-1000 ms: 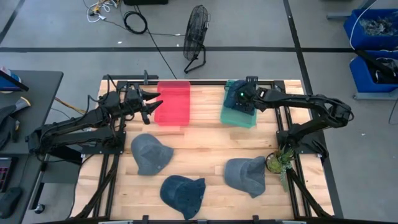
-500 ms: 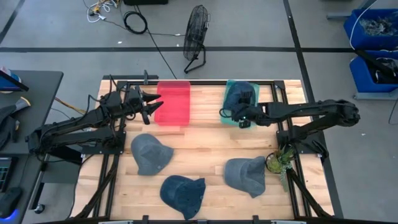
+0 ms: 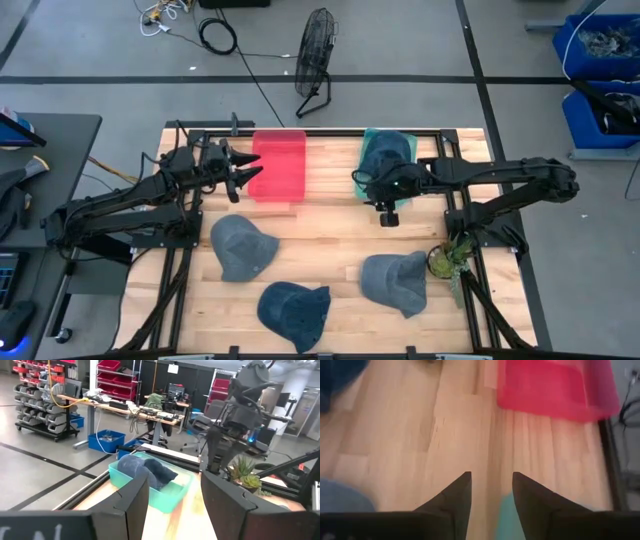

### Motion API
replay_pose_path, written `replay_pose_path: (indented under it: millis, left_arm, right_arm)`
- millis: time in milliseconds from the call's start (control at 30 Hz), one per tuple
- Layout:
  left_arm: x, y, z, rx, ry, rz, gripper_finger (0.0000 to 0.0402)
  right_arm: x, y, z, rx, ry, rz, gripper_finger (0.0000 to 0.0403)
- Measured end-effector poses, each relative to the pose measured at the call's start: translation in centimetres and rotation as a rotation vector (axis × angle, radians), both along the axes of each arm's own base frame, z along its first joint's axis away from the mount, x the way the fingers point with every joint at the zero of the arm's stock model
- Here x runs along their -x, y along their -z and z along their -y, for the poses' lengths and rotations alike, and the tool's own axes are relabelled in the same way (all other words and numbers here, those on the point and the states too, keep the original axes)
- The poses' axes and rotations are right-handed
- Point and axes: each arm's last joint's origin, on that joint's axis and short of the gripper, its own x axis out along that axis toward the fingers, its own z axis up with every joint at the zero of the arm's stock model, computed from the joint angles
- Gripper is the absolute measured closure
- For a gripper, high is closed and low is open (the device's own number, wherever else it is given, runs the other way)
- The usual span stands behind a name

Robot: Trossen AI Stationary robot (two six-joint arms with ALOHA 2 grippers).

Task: Pick & Place hat
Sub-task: Put the left gray cap into the red bin

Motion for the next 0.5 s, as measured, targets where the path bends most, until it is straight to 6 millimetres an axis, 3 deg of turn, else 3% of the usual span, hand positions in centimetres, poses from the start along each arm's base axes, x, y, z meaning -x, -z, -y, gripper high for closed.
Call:
replay_pose_path:
  millis: [233,500]
  left_arm:
    - [-0.06,0.09,0.21,-0.054,0.075,-0.025,0.0218]
    - [-0.38,0.26,0.71,-0.019,0.117,-0.029,0.0218]
  right_arm:
    - [-0.25,-0.26,0.1,-0.045,0.134,0.055,0.0253]
    - [-0.75,-0.43,-0.15,-0.067,0.108,0.098,0.0222]
